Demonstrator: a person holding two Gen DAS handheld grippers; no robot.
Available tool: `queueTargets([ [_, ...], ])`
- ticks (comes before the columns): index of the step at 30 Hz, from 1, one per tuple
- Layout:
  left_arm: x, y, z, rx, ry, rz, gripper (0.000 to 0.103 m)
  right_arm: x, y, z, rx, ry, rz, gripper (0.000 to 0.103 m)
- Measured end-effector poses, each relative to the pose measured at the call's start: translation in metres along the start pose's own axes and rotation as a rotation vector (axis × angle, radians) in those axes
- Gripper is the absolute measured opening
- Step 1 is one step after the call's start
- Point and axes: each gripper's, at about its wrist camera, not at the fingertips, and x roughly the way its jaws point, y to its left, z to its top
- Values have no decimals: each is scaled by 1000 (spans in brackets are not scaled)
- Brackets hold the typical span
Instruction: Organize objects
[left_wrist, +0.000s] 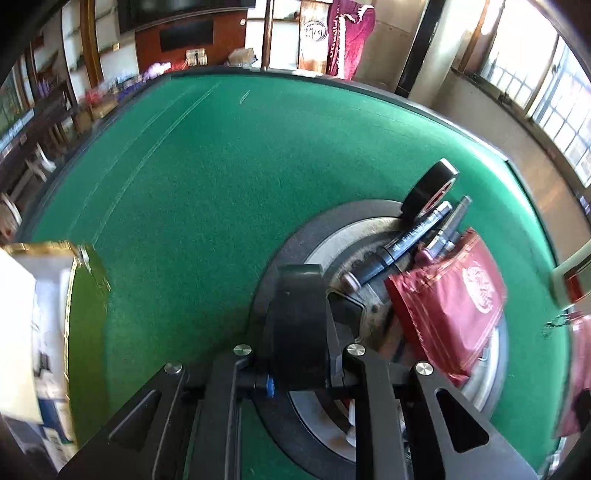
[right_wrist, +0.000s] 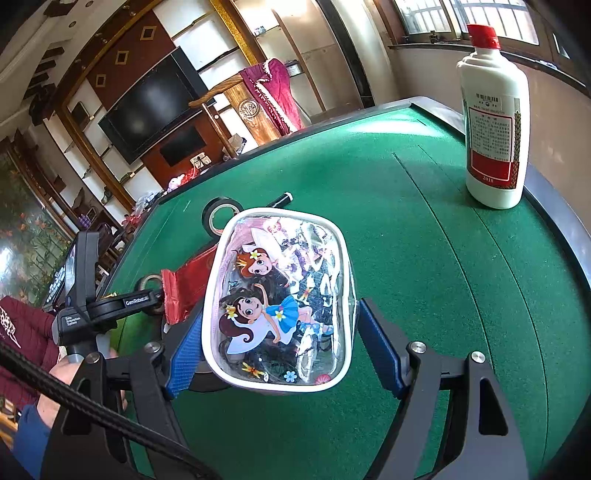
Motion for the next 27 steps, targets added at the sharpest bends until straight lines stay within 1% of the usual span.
queueTargets([
  [2, -4, 3, -4, -15, 13, -24, 14, -1, -1, 0, 3, -1, -1, 78],
  [6, -18, 16, -15, -58, 3, -79, 14, -2, -1, 0, 0, 0, 2, 78],
  [8, -31, 20, -24, -72, -22, -110, 14, -4, 2, 0, -13, -6, 9, 78],
  [12, -64, 20, -65, -49, -88, -139, 14, -3, 12, -5, -48, 3, 20, 78],
  [16, -90, 13, -114, 21, -153, -121, 14, 2, 28, -14, -94, 28, 53, 78],
  [19, -101, 6, -140, 76, -187, -103, 14, 4, 47, -24, -154, 41, 80, 78],
  [22, -112, 2, -151, 102, -224, -95, 14, 5, 59, -34, -192, 50, 103, 78],
  [24, -116, 2, -155, 103, -240, -104, 14, 7, 66, -40, -219, 53, 100, 78],
  [27, -118, 1, -159, 101, -244, -114, 14, 9, 68, -43, -235, 57, 99, 78],
])
